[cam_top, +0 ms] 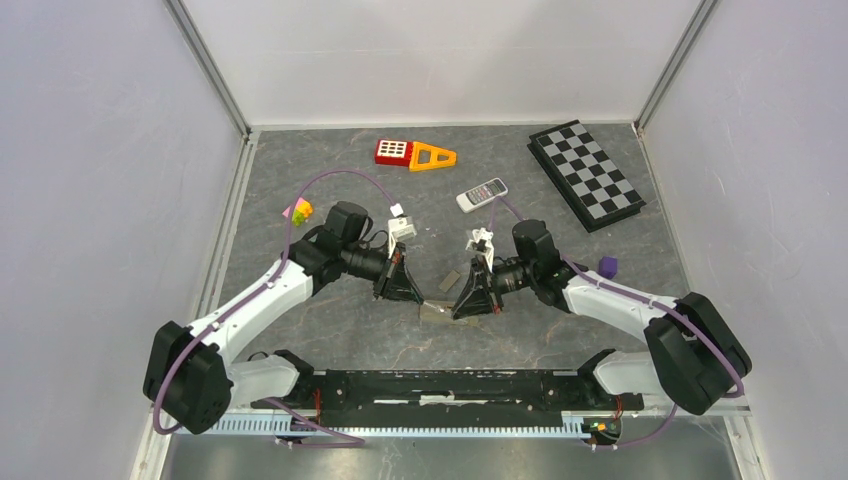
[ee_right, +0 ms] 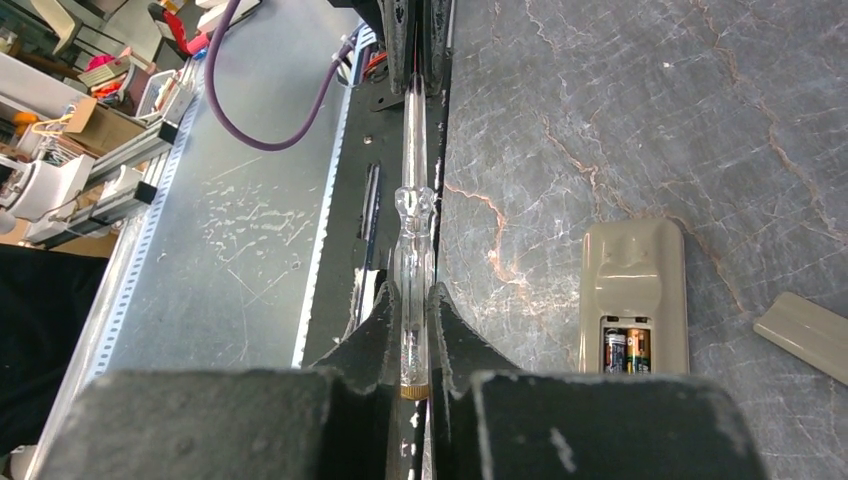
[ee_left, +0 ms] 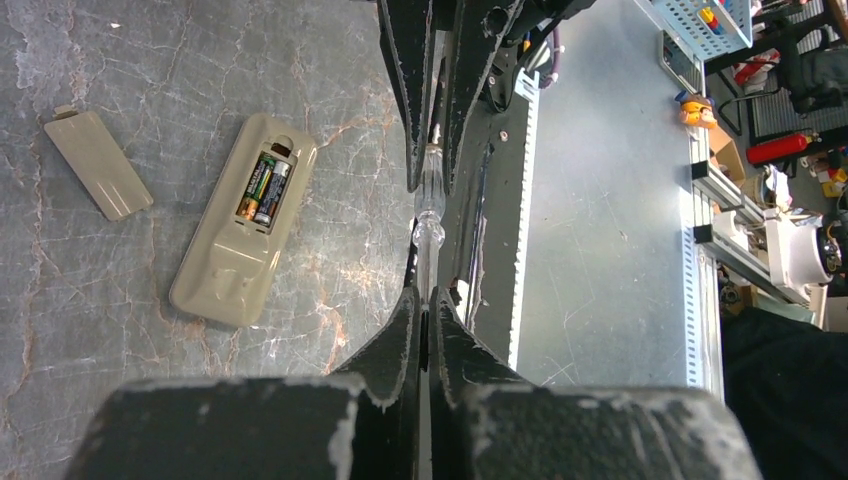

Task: Unload the batteries from the remote control
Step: Pick up the screwdriver from the center of the board.

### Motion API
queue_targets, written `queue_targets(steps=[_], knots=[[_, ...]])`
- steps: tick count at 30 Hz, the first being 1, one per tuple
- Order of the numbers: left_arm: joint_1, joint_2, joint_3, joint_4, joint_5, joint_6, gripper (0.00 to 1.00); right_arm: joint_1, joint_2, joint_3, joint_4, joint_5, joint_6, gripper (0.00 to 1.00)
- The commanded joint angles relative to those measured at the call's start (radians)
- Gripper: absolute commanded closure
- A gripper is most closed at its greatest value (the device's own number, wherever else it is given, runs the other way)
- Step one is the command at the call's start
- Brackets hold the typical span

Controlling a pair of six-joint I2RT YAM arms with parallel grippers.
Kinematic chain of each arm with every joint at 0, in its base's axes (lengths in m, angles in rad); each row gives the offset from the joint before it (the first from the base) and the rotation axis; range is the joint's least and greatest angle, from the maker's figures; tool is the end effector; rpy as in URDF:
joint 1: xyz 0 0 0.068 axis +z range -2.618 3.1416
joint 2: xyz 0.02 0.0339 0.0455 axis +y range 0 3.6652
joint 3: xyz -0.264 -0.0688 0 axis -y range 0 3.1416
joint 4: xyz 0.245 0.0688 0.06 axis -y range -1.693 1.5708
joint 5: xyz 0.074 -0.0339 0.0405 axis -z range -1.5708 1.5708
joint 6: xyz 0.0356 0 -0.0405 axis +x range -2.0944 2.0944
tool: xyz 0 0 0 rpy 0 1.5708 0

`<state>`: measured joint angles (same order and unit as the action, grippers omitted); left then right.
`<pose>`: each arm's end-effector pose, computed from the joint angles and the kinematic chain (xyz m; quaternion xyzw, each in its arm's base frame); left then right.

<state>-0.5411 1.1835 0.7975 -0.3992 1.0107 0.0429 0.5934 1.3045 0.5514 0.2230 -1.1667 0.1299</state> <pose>0.1864 -0.1472 0.2556 0.4102 0.7208 -0.5160 0.2143 0.1858 0.1648 0.1999 -0.4329 0.6419 0.5938 0.2190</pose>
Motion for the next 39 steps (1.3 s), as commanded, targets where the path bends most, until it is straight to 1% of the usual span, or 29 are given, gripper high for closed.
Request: queue_targets(steps=[1, 3, 4, 5, 8, 10, 12, 13, 15, 16, 17, 19, 22, 25, 28, 33, 35, 39], knots=[[-0.005, 0.000, 0.046, -0.004, -0.044, 0.015, 0.98, 0.003, -0.007, 0.036, 0.026, 0.017, 0.003, 0.86], [-0.005, 0.000, 0.049, -0.004, -0.050, 0.006, 0.98, 0.003, -0.017, 0.044, 0.028, 0.060, 0.021, 0.75], [-0.005, 0.000, 0.052, -0.004, -0.054, 0.000, 0.98, 0.003, -0.026, 0.048, 0.028, 0.077, 0.027, 0.67], [-0.004, -0.001, 0.055, 0.000, -0.060, -0.010, 0.98, 0.003, -0.035, 0.051, 0.027, 0.105, 0.036, 0.52], [-0.005, -0.012, 0.048, 0.036, -0.076, -0.056, 0.98, -0.002, -0.078, 0.069, 0.028, 0.205, 0.066, 0.25], [-0.005, -0.027, 0.031, 0.087, -0.093, -0.108, 0.98, -0.020, -0.125, 0.078, 0.027, 0.299, 0.105, 0.18], [-0.004, -0.048, 0.008, 0.153, -0.104, -0.162, 0.98, -0.042, -0.195, 0.077, 0.027, 0.464, 0.145, 0.12], [-0.004, -0.067, -0.026, 0.254, -0.114, -0.251, 0.98, -0.061, -0.270, 0.050, 0.028, 0.644, 0.186, 0.02], [-0.003, -0.082, -0.061, 0.371, -0.125, -0.349, 0.98, -0.079, -0.339, 0.022, 0.030, 0.812, 0.248, 0.02], [-0.003, -0.086, -0.072, 0.427, -0.131, -0.393, 0.98, -0.091, -0.382, -0.011, 0.044, 0.899, 0.310, 0.02], [-0.003, -0.087, -0.083, 0.483, -0.131, -0.428, 0.98, -0.098, -0.427, -0.048, 0.082, 0.957, 0.361, 0.02], [-0.004, -0.092, -0.104, 0.574, -0.134, -0.511, 0.98, -0.102, -0.500, -0.128, 0.171, 1.011, 0.443, 0.02], [-0.004, -0.101, -0.139, 0.719, -0.136, -0.616, 0.98, -0.109, -0.531, -0.155, 0.205, 0.921, 0.434, 0.02], [-0.003, -0.083, -0.145, 0.782, -0.116, -0.675, 0.98, -0.108, -0.505, -0.168, 0.263, 0.739, 0.445, 0.04], [-0.004, -0.072, -0.160, 0.845, -0.113, -0.725, 0.98, -0.109, -0.487, -0.201, 0.380, 0.624, 0.490, 0.07], [-0.003, -0.072, -0.168, 0.868, -0.130, -0.743, 0.98, -0.109, -0.452, -0.231, 0.507, 0.554, 0.571, 0.14], [-0.004, -0.070, -0.167, 0.871, -0.136, -0.741, 0.98, -0.109, -0.447, -0.243, 0.542, 0.563, 0.597, 0.17], [-0.003, -0.060, -0.160, 0.873, -0.127, -0.741, 0.98, -0.109, -0.416, -0.242, 0.594, 0.510, 0.606, 0.24]])
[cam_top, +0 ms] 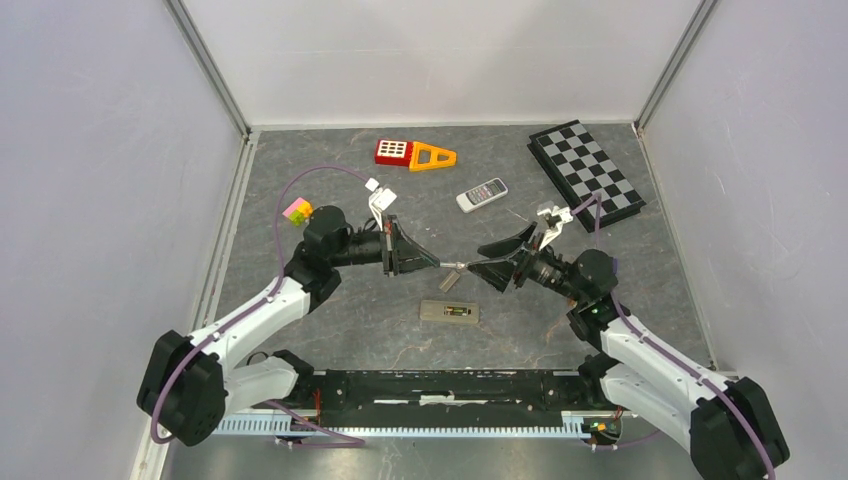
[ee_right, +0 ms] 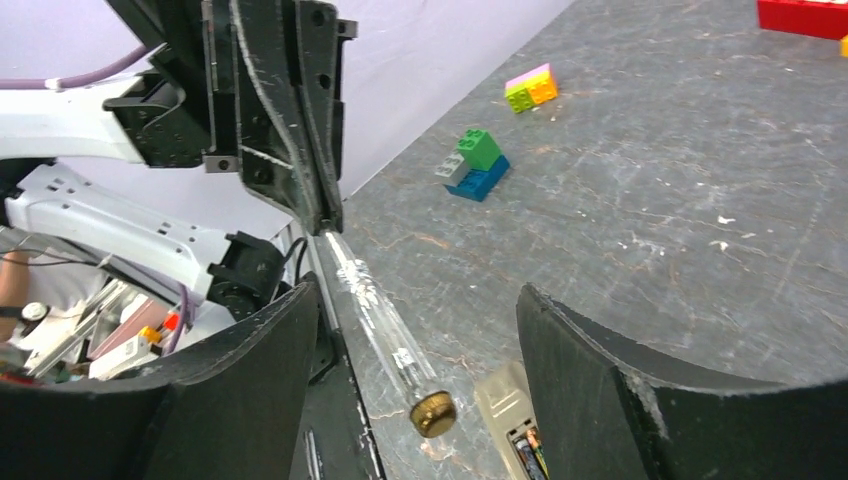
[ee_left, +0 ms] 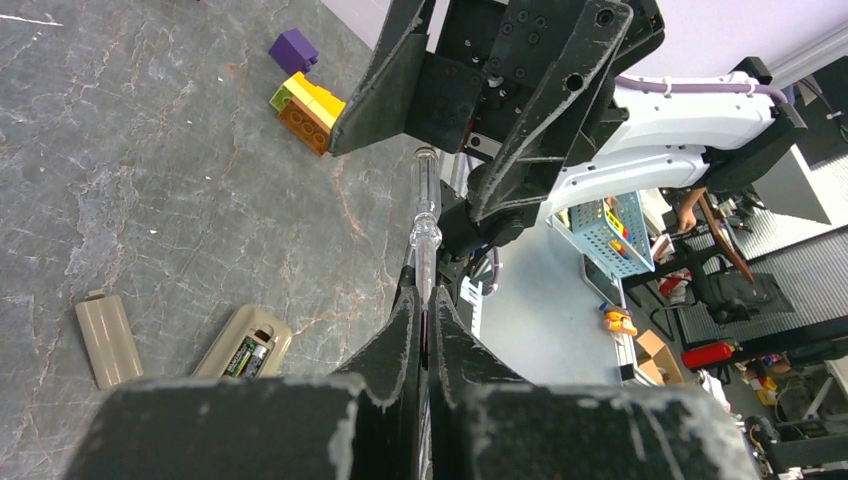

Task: Unload the batteries from the remote control
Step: Pick up the screwdriver from the center of the board.

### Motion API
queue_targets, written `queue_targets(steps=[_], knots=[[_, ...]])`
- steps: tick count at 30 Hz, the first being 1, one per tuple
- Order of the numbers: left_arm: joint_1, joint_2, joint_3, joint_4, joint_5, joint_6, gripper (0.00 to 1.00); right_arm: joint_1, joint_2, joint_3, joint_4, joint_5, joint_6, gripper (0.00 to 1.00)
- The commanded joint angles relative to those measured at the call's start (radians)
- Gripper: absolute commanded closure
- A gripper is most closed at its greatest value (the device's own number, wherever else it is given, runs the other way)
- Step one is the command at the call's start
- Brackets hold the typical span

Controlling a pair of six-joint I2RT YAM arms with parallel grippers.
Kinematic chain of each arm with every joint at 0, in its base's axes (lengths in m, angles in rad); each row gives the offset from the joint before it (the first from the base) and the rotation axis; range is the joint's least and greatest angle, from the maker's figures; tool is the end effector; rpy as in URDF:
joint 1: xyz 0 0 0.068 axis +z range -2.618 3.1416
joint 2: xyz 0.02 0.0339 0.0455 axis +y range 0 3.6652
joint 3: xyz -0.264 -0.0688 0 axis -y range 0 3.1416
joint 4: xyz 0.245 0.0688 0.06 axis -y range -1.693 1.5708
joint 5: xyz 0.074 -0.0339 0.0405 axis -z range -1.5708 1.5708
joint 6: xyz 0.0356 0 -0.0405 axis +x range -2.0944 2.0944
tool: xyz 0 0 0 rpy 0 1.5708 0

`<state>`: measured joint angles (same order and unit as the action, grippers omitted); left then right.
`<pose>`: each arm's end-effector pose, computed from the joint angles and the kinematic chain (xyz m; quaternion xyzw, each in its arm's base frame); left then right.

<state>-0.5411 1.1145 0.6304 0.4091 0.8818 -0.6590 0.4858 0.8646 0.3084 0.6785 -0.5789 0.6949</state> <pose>0.1957 -0.1496 0.2823 0.2507 0.6790 -0.6055 0.3309 0.1602 0.1066 0.2486 -0.1463 0.6539 0.5567 0.4911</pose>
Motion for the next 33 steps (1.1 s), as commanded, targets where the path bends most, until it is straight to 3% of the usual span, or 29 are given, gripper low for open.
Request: queue_targets(steps=[1, 11, 17, 33], knots=[[-0.003, 0.011, 0.009, 0.069, 0.003, -0.041, 0.98, -0.002, 0.035, 0.006, 0.146, -0.094, 0.044, 0.25], [-0.005, 0.062, 0.022, 0.144, 0.048, -0.081, 0.98, -0.001, 0.072, 0.008, 0.206, -0.180, 0.031, 0.48], [-0.005, 0.058, 0.019, 0.145, 0.066, -0.079, 0.98, 0.000, 0.091, 0.014, 0.210, -0.207, 0.021, 0.44], [-0.005, 0.048, 0.006, 0.153, 0.072, -0.088, 0.98, 0.000, 0.062, 0.013, 0.224, -0.237, 0.010, 0.60]])
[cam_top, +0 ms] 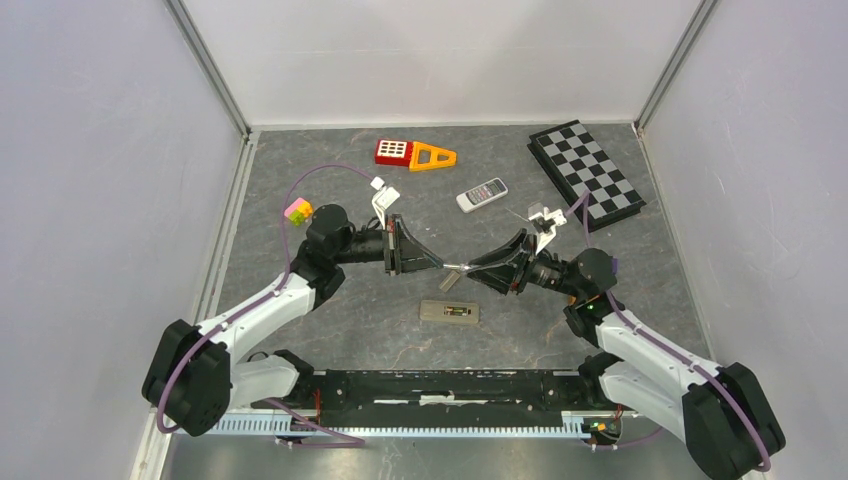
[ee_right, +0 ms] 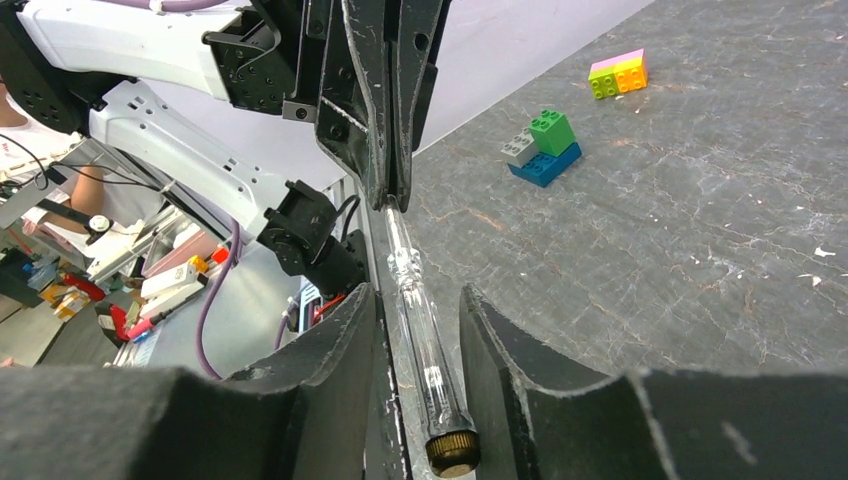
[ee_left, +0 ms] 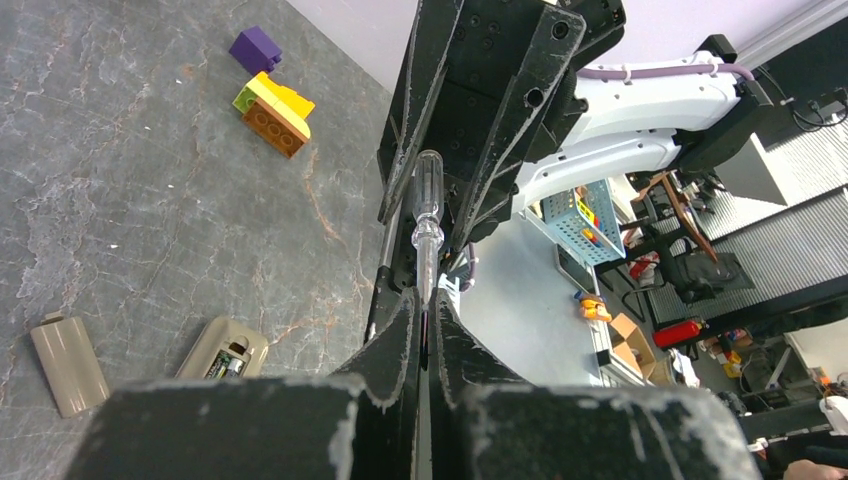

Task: Unload the batteries from the remote control
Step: Pick up the screwdriver from the center of the board.

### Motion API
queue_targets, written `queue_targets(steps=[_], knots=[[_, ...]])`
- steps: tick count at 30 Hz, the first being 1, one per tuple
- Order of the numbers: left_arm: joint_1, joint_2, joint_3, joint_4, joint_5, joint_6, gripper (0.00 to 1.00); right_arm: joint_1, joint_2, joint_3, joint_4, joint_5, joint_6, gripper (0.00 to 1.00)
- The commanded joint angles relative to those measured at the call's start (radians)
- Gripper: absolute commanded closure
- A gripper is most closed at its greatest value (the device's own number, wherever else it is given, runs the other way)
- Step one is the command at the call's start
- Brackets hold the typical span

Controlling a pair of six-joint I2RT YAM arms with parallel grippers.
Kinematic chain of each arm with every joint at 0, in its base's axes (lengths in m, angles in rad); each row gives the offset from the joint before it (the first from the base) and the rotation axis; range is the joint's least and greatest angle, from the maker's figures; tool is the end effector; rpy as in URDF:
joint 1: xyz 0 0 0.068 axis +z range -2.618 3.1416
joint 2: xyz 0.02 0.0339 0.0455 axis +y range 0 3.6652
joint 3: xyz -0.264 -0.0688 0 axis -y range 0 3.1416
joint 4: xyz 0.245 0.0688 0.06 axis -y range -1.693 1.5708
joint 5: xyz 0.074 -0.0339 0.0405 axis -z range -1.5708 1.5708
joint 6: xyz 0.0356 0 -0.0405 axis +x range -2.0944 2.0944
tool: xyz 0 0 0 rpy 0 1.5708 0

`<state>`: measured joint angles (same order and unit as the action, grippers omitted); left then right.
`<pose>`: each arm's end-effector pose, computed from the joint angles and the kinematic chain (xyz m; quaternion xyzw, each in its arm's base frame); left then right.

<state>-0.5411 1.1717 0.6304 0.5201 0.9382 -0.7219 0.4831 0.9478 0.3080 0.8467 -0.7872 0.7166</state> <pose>0.2024 -0.1551 0.2799 0.2574 0.6633 -0.6291 0.3129 0.1613 0.1131 0.2501 -0.2279 0.6128 0.6043 0.4553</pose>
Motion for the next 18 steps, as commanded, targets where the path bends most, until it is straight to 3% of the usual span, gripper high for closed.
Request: queue_targets(steps=[1, 4, 12, 18], knots=[[-0.006, -0.007, 0.006, 0.046, 0.016, -0.029, 0.98, 0.004, -0.024, 0.013, 0.057, -0.030, -0.010, 0.60], [-0.005, -0.003, 0.009, 0.070, 0.014, -0.043, 0.98, 0.003, -0.027, 0.013, 0.063, -0.036, -0.005, 0.69], [-0.005, 0.029, 0.022, 0.111, 0.035, -0.068, 0.98, 0.011, -0.051, 0.019, 0.092, -0.069, 0.005, 0.68], [-0.006, 0.039, 0.019, 0.125, 0.037, -0.077, 0.98, 0.024, -0.063, 0.024, 0.100, -0.108, 0.000, 0.74]])
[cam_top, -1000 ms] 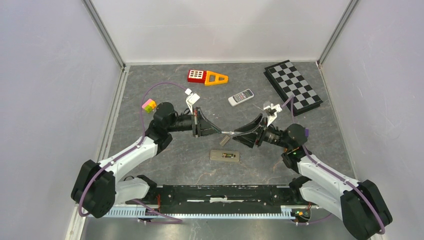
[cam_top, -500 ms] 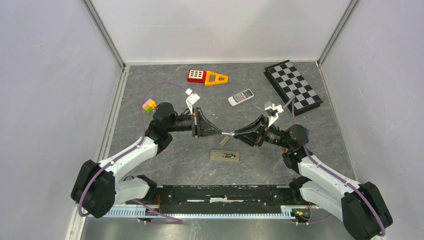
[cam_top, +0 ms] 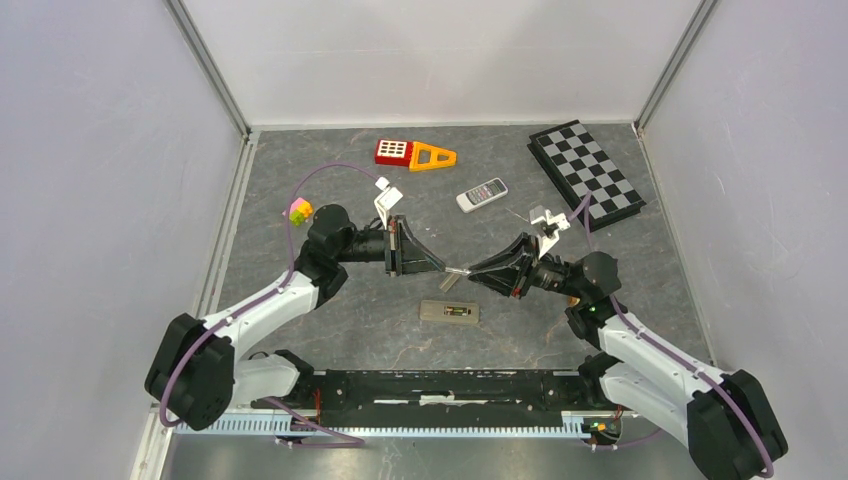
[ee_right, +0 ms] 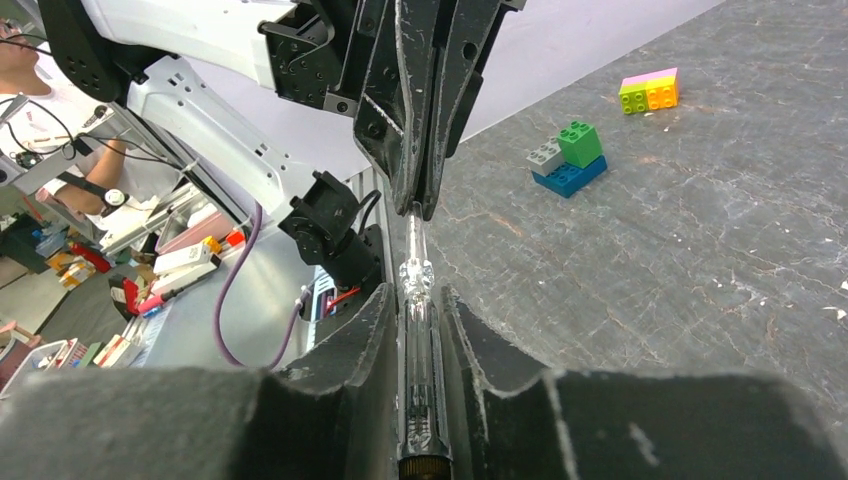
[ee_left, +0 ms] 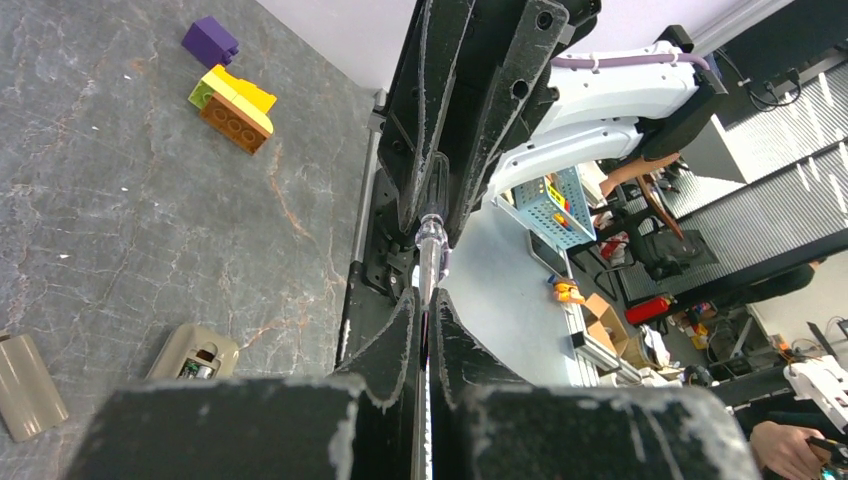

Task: Unload the batteries from the remote control
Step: Pick up the screwdriver from the center of the board.

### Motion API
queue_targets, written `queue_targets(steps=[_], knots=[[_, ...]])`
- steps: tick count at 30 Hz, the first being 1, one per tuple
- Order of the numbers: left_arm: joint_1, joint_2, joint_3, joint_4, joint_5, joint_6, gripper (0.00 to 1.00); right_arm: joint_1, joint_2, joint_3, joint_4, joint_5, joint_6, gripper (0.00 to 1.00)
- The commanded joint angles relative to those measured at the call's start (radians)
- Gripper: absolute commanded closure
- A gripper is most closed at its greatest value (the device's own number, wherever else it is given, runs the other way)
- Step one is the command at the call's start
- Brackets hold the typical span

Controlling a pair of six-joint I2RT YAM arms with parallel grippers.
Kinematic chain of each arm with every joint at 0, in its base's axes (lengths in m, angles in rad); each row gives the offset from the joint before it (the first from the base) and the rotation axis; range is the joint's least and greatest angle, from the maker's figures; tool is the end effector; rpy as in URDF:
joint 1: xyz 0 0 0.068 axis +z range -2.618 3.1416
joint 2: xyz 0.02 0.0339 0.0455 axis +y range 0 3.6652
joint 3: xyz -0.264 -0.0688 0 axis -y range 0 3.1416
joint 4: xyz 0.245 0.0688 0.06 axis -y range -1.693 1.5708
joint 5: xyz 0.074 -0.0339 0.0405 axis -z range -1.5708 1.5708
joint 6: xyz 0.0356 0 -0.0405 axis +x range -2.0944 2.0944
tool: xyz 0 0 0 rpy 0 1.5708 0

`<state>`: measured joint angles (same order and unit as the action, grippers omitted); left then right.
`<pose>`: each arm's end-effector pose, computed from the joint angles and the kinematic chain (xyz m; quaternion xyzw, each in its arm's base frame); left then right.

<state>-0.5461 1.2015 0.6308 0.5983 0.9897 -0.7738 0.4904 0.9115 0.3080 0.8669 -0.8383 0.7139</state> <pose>0.2040 -0.1588 0.2804 0.2685 0.6483 -0.6483 0.2953 0.1538 0.1121 0.2580 -0.2591 0.5880 0.6147 0.4574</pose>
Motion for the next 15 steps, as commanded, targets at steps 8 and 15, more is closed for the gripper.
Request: queue_targets(steps=[8, 15], knots=[[-0.002, 0.007, 0.018, 0.051, -0.020, -0.028, 0.98, 0.021, -0.013, 0.030, 0.083, -0.056, 0.004, 0.90], [0.000, -0.006, 0.036, -0.065, -0.047, 0.046, 0.95, 0.022, 0.028, 0.023, 0.076, 0.005, 0.030, 1.00]])
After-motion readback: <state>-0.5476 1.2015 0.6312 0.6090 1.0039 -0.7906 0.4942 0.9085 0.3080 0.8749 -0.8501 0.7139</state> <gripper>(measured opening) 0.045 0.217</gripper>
